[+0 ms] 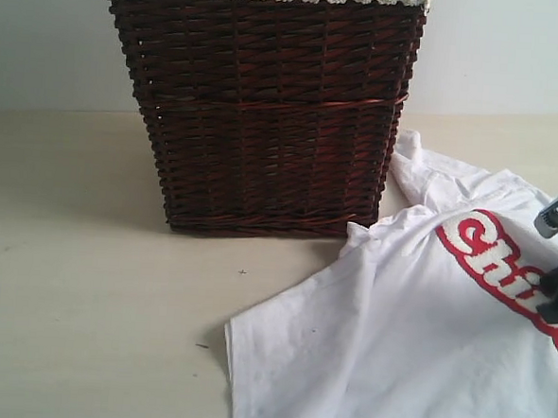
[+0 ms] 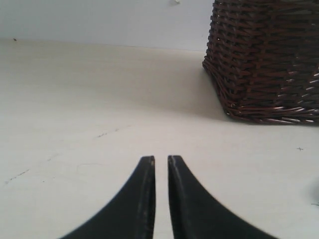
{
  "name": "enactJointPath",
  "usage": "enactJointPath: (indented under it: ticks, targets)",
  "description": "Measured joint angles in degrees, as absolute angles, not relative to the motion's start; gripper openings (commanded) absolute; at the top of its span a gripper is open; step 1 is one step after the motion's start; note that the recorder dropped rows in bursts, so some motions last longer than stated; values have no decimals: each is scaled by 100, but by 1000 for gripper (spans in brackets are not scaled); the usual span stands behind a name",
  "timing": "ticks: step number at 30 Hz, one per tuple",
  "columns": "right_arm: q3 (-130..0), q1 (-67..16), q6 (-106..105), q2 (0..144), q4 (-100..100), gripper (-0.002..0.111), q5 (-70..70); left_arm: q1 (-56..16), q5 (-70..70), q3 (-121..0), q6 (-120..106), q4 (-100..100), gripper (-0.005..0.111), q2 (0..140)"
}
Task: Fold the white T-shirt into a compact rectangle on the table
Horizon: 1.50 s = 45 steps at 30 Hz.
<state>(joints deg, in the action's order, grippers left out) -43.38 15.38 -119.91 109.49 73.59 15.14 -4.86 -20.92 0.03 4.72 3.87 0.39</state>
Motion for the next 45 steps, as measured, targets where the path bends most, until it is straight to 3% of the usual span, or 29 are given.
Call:
enactJointPath:
  ticks: [7, 14, 16, 28, 35, 37, 42, 45]
  targets:
    - [-4546, 1538, -11966, 10911, 7425, 3, 1530, -486, -2092, 3, 472, 387, 12, 39]
    - [-4433, 1538, -11542, 9631, 7248, 36, 1669, -486, -2092, 3, 472, 387, 12, 39]
    - [-4433, 1538, -11505, 9339, 7228, 39, 1575, -486, -2092, 3, 472, 387, 12, 39]
    - [-4433, 1538, -11127, 10713, 7206, 27, -58, -486, -2092, 3, 472, 387, 12, 39]
    - [-4582, 1538, -11115, 11022, 7206, 26, -203, -486, -2092, 3, 472, 387, 12, 39]
    - [-4583, 1538, -11100, 11031, 7206, 30, -170, -486, -2092, 3, 472, 387, 12, 39]
    - [-4517, 1538, -11100, 10713, 7206, 57, 162, -486, -2092, 3, 472, 387, 12, 39]
    - [-4514, 1538, -11112, 10256, 7206, 59, 456, -486, -2092, 3, 472, 387, 12, 39]
